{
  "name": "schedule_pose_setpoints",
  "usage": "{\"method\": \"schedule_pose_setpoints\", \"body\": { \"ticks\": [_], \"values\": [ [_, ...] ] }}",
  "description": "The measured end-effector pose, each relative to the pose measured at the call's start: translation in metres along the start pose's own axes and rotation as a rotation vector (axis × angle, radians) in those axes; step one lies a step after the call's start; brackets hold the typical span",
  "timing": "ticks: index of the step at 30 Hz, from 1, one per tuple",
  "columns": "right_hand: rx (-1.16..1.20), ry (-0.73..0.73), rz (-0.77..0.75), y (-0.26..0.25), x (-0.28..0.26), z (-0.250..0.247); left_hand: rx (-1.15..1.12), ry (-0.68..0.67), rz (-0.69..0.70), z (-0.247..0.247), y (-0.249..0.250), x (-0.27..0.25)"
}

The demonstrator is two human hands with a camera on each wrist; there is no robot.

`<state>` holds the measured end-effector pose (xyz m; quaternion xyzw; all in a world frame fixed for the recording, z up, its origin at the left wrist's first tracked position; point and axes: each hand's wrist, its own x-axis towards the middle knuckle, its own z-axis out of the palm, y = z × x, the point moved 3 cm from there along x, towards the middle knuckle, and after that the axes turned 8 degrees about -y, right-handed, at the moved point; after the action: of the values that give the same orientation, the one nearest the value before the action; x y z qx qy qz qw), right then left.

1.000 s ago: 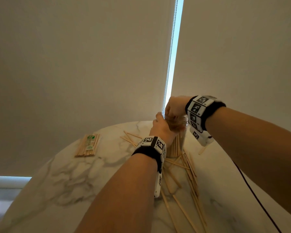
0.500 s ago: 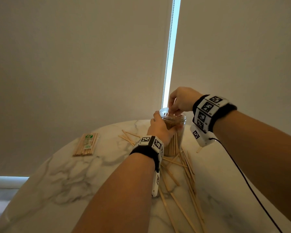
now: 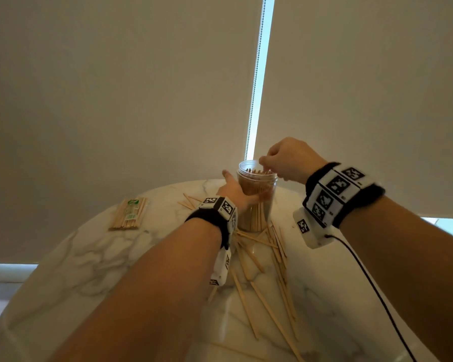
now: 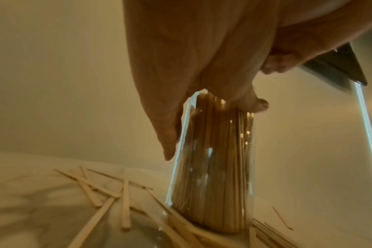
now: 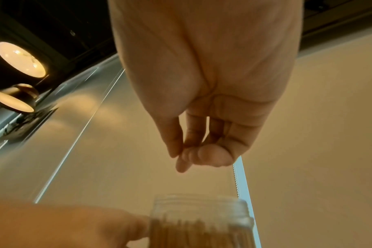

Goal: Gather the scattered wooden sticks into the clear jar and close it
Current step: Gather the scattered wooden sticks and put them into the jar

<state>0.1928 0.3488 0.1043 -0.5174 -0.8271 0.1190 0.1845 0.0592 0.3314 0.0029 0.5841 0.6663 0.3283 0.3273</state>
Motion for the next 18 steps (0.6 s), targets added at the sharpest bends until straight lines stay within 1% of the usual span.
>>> {"method": "schedule_pose_setpoints", "body": {
  "ticks": [2,4,6,8,10,11,12,16,18],
  "values": [
    [-0.001,-0.068,0.057,0.012,-0.026,0.01,0.167,-0.031,-0.07,-0.005,-0.008,-0.015],
    [-0.014,-0.221,0.161,0.027,-0.049,0.032,0.37,-0.04,-0.118,-0.012,-0.024,-0.026],
    [-0.062,-0.38,0.282,0.039,-0.069,0.057,0.508,-0.057,-0.168,-0.016,-0.04,-0.041],
    [-0.182,-0.479,0.333,0.043,-0.084,0.079,0.628,-0.09,-0.212,-0.01,-0.054,-0.058],
    [-0.333,-0.511,0.309,0.043,-0.091,0.094,0.692,-0.109,-0.209,0.001,-0.067,-0.072],
    [-0.373,-0.505,0.304,0.041,-0.092,0.099,0.677,-0.103,-0.206,0.006,-0.068,-0.081],
    [-0.384,-0.498,0.31,0.04,-0.092,0.102,0.682,-0.095,-0.207,0.01,-0.067,-0.088],
    [-0.371,-0.515,0.283,0.035,-0.093,0.104,0.884,-0.157,-0.228,0.025,-0.048,-0.103],
    [-0.371,-0.527,0.27,0.036,-0.097,0.106,0.917,-0.18,-0.201,0.03,-0.038,-0.108]
  ]
}}
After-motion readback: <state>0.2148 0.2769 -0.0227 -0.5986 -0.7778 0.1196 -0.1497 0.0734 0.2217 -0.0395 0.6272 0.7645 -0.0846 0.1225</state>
